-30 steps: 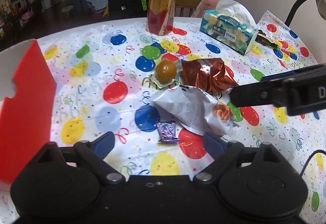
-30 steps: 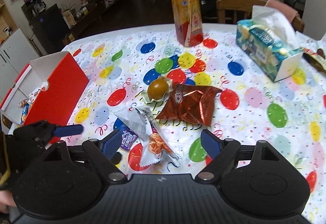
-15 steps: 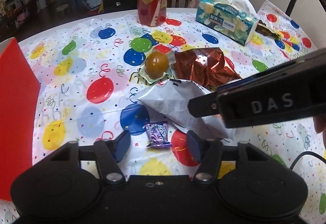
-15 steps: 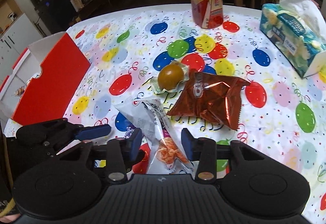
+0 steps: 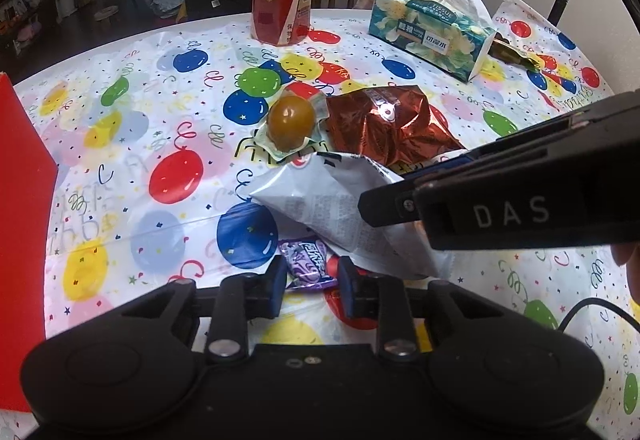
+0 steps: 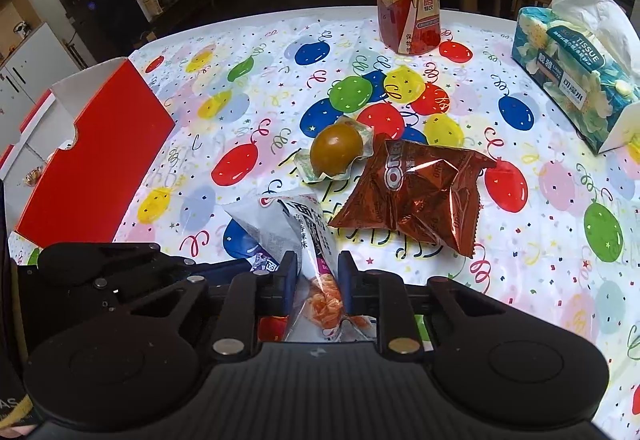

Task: Organize snacks
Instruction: 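Grasp the purple candy bar with the left tool while the right tool grasps the white snack packet, then carry the purple candy bar and white packet with both tools over the box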

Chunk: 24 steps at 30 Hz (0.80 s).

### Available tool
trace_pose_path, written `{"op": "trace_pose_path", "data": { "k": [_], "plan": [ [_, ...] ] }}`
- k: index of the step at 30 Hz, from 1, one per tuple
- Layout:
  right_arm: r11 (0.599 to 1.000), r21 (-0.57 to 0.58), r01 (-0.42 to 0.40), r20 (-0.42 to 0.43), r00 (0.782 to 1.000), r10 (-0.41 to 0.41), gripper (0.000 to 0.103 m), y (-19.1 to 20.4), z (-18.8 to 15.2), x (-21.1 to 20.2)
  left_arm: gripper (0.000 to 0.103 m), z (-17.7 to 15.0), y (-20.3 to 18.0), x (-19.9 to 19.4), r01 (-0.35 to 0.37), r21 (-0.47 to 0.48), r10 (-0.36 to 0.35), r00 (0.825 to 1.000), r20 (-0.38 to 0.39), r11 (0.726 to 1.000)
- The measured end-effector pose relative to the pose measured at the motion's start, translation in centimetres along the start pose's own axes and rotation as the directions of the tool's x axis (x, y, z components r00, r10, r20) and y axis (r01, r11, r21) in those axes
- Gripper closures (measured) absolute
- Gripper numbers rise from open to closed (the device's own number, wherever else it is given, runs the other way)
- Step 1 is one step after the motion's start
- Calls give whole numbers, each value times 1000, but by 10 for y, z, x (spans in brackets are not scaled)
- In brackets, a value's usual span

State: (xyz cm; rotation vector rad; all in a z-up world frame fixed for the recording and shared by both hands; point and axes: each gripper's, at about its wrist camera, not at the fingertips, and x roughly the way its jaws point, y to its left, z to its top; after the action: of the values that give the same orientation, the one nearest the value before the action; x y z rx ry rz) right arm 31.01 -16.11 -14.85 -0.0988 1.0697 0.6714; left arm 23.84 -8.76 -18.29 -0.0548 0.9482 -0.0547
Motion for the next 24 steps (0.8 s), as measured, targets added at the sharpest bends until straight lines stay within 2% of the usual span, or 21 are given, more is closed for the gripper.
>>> {"op": "trace_pose_path", "data": {
  "k": [12,24],
  "plan": [
    [998,63,17,28,999,-18,86,2,-10,-19,81,-4,13,-11,32,-51,-32,999,-14,998],
    [996,93,11,68,998,-17,87,29,-22,-55,81,-11,33,-49,59,-93,-58,998,11,994]
  ]
}}
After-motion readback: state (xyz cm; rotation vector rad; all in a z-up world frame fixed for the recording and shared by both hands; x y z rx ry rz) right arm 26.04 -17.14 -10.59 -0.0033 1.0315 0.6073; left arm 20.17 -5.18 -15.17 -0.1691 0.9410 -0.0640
